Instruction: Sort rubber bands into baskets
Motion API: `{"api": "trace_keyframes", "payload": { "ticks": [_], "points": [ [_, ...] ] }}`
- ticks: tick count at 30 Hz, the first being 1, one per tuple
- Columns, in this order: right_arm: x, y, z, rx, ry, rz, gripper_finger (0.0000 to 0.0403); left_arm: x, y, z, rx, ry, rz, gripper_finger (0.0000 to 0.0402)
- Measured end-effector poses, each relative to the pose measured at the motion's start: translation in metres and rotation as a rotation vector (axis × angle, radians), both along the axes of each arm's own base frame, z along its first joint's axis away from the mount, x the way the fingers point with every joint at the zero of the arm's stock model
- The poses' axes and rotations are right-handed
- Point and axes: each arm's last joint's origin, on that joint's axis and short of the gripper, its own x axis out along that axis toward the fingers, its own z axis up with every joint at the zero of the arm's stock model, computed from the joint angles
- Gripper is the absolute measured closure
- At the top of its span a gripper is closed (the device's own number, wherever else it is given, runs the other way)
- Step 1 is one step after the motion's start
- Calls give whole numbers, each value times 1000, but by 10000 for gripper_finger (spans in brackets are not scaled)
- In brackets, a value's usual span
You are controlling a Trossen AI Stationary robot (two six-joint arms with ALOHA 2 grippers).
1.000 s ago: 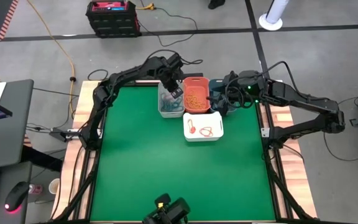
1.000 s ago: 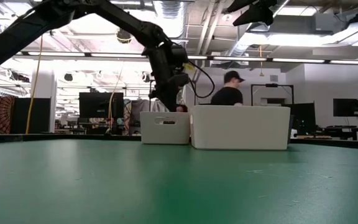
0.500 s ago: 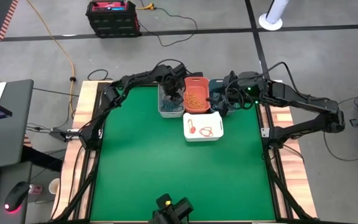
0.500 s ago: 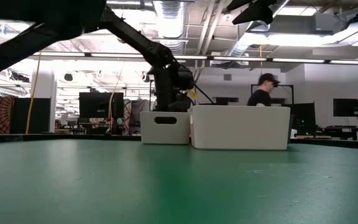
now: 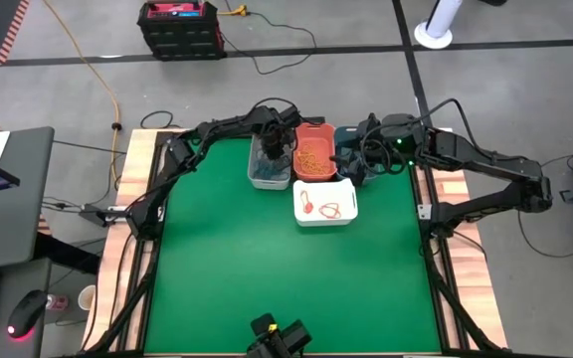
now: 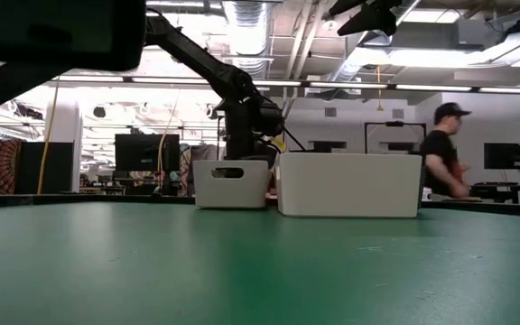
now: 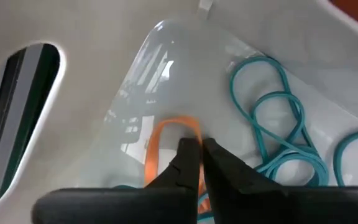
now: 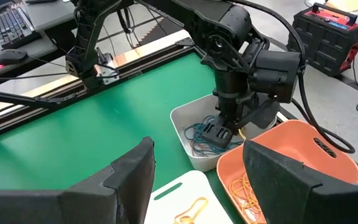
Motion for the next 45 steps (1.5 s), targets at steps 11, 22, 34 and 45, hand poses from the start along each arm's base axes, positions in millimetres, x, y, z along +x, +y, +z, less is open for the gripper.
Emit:
{"api": "trace_keyframes", "payload": {
  "ticks": [11, 22, 34, 45],
  "points": [
    [0, 0, 0, -6, 3, 3, 133, -3, 8, 42, -41, -69, 11, 401],
    [0, 0, 0, -18, 7, 10, 133, -14, -3, 98, -193, -172, -106, 401],
    [0, 0, 0, -32, 18, 20, 133, -2, -53, 134, -574, -482, -320, 401],
    [-9, 2, 4, -44, 10, 27, 133, 49, -132, 132, -279, -440, -569, 402]
  ]
}}
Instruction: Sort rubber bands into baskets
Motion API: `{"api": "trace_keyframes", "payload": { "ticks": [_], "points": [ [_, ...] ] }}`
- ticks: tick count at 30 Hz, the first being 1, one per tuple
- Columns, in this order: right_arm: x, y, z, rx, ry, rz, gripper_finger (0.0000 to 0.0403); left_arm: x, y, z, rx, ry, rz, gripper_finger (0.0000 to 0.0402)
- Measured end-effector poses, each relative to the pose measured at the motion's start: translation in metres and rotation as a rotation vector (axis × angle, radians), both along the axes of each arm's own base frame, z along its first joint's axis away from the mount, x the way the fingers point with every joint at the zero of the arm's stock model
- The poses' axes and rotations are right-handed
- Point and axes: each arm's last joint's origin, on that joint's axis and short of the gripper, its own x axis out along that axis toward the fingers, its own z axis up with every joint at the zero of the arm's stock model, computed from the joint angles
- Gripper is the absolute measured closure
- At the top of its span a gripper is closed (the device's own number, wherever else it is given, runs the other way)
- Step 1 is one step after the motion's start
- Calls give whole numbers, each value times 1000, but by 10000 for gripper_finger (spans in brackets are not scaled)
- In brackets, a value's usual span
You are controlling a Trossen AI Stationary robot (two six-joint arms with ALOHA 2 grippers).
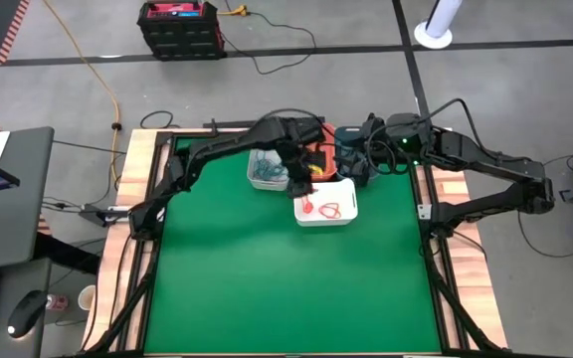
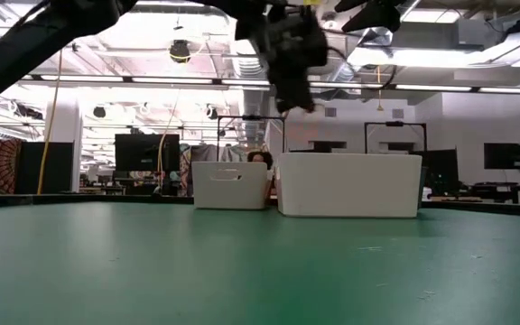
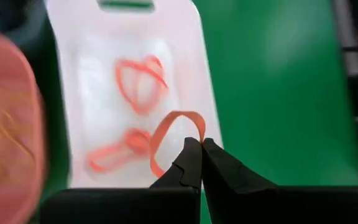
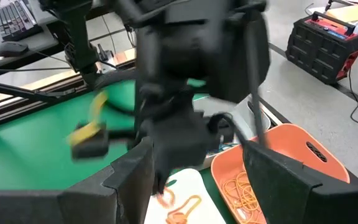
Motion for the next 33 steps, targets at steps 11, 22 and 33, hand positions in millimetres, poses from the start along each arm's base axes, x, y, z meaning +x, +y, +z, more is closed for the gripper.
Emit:
{"api": "trace_keyframes", "payload": {
  "ticks": [11, 22, 33],
  "points": [
    [2, 8, 0, 20, -5, 47, 133, 20, -10, -57, -26, 48, 200, 368],
    [2, 10, 0, 30, -9, 48, 133, 14, -4, -52, 21, 58, 235, 199],
    [2, 10, -1, 39, -4, 41, 133, -37, 50, -5, 175, 71, 353, 221]
  ]
}}
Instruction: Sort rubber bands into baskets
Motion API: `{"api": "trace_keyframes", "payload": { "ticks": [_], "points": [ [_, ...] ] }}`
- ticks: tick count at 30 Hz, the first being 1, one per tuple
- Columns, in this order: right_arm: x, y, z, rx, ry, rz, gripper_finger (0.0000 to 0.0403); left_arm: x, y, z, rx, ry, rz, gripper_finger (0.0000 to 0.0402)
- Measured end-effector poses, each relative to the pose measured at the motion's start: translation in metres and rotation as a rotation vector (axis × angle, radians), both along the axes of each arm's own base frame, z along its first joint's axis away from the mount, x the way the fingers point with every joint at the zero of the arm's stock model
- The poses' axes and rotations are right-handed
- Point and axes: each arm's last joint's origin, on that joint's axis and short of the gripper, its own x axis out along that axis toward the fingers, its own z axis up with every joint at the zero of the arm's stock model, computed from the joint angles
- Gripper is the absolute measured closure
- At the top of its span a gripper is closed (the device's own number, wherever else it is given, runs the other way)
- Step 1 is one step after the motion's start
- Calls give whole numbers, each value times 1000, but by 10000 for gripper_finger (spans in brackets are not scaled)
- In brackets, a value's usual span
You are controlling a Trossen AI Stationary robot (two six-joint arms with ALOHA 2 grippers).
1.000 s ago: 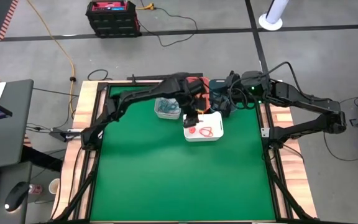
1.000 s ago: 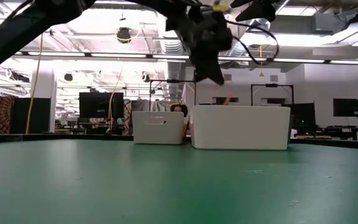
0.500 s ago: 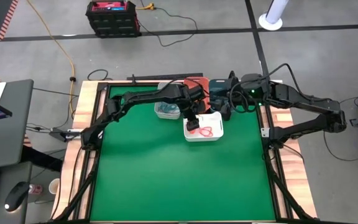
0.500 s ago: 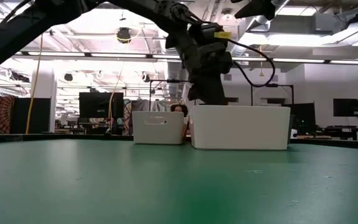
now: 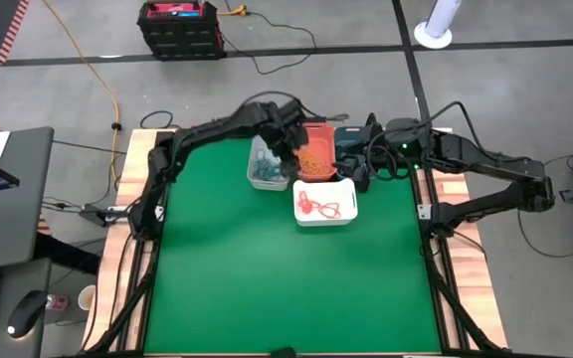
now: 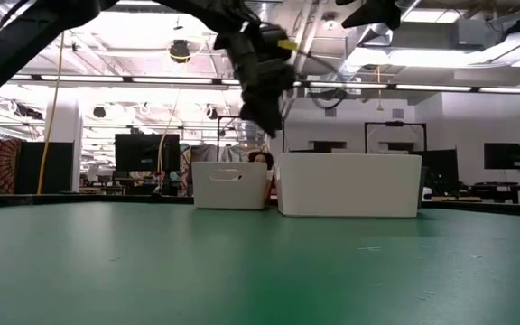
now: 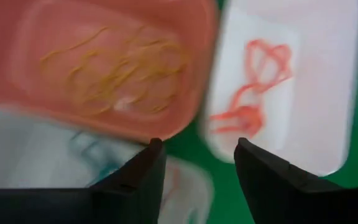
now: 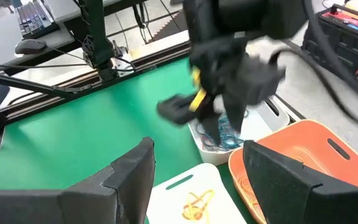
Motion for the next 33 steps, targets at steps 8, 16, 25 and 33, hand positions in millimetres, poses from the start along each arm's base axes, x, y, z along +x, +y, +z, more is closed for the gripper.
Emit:
{"api": "trace_keyframes", "payload": {
  "ticks": [8, 16, 25, 33],
  "points": [
    [-1, -1, -2, -9, 20, -45, 133, -40, 45, -11, 14, 194, 54, 239],
    [0, -2, 1, -24, -5, -42, 133, -54, 63, -67, -1, 277, 123, 240],
    [0, -2, 1, -23, -5, -43, 133, -41, 54, -91, 207, 304, 90, 240],
    [0, -2, 1, -7, -11, -51, 133, -44, 53, -107, 216, 307, 82, 240]
  ]
}}
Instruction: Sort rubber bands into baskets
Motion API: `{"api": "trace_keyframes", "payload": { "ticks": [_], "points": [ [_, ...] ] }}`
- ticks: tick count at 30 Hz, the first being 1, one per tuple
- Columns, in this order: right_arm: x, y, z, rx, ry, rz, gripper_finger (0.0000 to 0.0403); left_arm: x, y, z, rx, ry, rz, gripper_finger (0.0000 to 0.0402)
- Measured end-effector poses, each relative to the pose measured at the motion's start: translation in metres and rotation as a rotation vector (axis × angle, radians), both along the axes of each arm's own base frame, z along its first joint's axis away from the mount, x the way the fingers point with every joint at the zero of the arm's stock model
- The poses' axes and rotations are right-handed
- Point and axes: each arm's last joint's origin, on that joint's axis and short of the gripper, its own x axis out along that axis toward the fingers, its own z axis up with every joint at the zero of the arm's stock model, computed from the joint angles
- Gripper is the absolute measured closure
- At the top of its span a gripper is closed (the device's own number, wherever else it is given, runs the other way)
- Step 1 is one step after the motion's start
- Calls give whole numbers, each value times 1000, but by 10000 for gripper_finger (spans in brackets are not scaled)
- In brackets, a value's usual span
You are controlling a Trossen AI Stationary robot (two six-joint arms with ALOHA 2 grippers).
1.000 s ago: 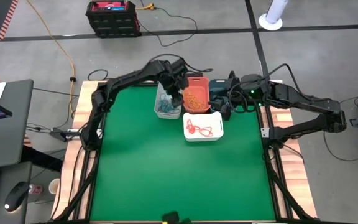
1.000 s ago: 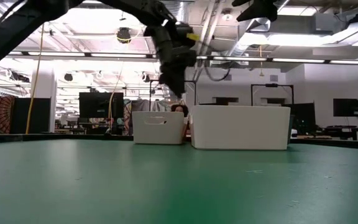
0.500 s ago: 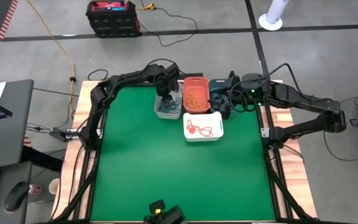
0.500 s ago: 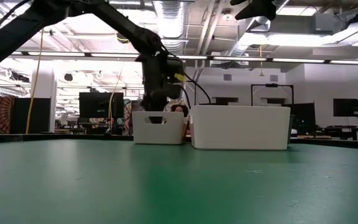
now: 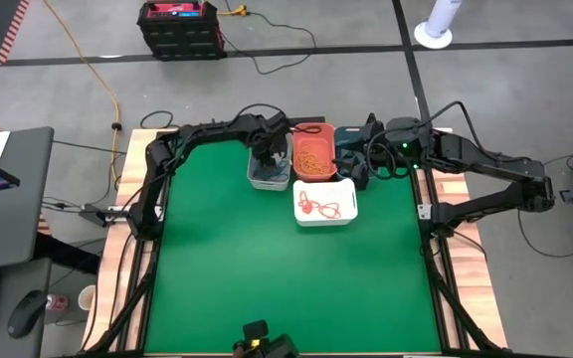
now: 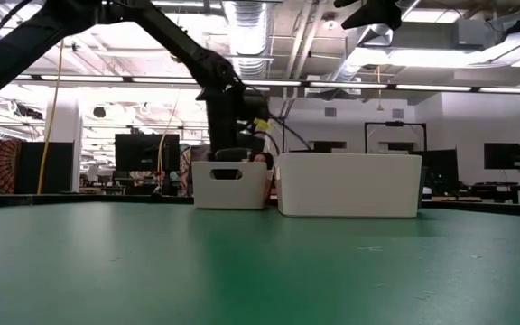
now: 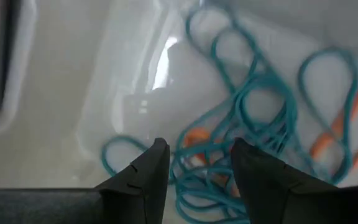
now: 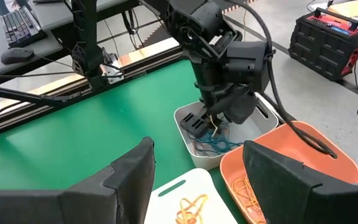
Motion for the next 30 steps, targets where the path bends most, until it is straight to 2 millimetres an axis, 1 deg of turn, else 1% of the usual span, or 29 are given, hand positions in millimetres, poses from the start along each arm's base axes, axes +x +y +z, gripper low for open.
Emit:
{"api": "trace_keyframes", "payload": {
  "ticks": [6, 9, 13, 15, 17, 21, 22, 26, 28, 30],
  "points": [
    [0, 0, 0, 0, 0, 0, 133, -10, -3, -18, -55, 46, 5, 240],
    [0, 0, 0, 0, 0, 0, 133, -11, -5, -21, -93, 24, -21, 240],
    [0, 0, 0, 0, 0, 0, 133, -8, -8, -24, -78, -1, -37, 250],
    [0, 0, 0, 0, 0, 0, 133, -6, -9, -26, -73, -25, -40, 270],
    [0, 0, 0, 0, 0, 0, 133, -5, -10, -29, -65, -41, -43, 299],
    [0, 0, 0, 6, -2, -2, 133, -4, -10, -30, -43, -39, -39, 381],
    [0, 0, 0, 6, -2, -3, 133, -3, -10, -29, -40, -40, -33, 390],
    [0, 0, 0, 6, -2, -2, 133, -2, -6, -15, -54, -51, -23, 398],
    [0, 0, 0, 3, 0, 0, 133, -3, -4, -3, -64, -67, -23, 399],
    [0, 0, 0, 2, 0, 0, 133, -4, -2, 18, -71, -120, -29, 400]
  ]
}}
